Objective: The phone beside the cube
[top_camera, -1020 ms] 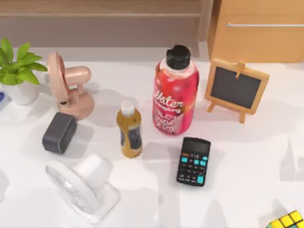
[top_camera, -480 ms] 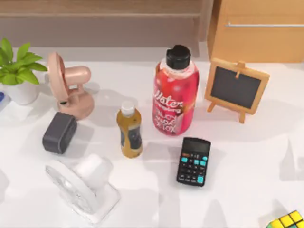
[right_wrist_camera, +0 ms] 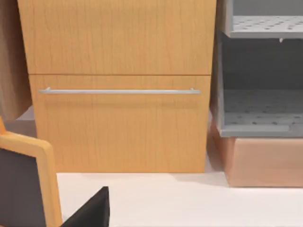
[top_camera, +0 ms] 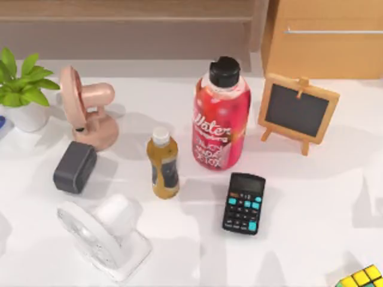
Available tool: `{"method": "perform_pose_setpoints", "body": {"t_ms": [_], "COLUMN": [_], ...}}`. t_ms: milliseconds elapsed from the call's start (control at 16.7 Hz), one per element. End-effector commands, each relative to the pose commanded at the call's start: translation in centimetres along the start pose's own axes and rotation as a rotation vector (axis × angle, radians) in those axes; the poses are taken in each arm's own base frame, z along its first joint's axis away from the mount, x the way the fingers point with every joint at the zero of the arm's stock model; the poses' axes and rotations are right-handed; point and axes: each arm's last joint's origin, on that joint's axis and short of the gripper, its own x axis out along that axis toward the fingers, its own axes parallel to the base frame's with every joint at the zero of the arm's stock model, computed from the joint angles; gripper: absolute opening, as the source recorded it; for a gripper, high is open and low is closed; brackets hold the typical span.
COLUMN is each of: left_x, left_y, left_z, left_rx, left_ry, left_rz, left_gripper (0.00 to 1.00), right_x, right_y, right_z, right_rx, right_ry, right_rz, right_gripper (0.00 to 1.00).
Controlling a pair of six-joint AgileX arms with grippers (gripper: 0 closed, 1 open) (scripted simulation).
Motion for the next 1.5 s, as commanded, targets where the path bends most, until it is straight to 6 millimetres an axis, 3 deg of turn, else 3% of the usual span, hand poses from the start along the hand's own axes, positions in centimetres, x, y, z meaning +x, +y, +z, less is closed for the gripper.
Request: {"method": "perform_pose_setpoints", "body": {"t_ms": [240, 660, 1020, 1260, 1500], "left_x": [0.0, -2.7, -2.9, -6.5, -11.4], "left_y": [0.0, -0.1, -0.1, 0.1, -1.5], "left_z": [0.0, 0.1, 0.2, 2.0, 5.0], "left_rx": [0.0, -0.007, -0.007, -0.02, -0.04], "left_ry": [0.0, -0.012, -0.015, -0.091, -0.203], "left_rz": [0.0, -0.004, 0.002, 0.11, 0.216], "left_gripper": [0.0, 0.0, 0.0, 0.0, 0.0], "right_x": [0.0, 0.0, 0.0, 0.0, 0.0], "right_y": [0.0, 0.0, 0.0, 0.0, 0.0], "right_z": [0.0, 0.0, 0.0, 0.0, 0.0], "right_rx": [0.0, 0.0, 0.0, 0.0, 0.0], "right_ry": [0.0, 0.0, 0.0, 0.0, 0.0], "right_rz": [0.0, 0.0, 0.0, 0.0, 0.0], "right_gripper": [1.0, 1.0, 1.0, 1.0, 1.0]}}
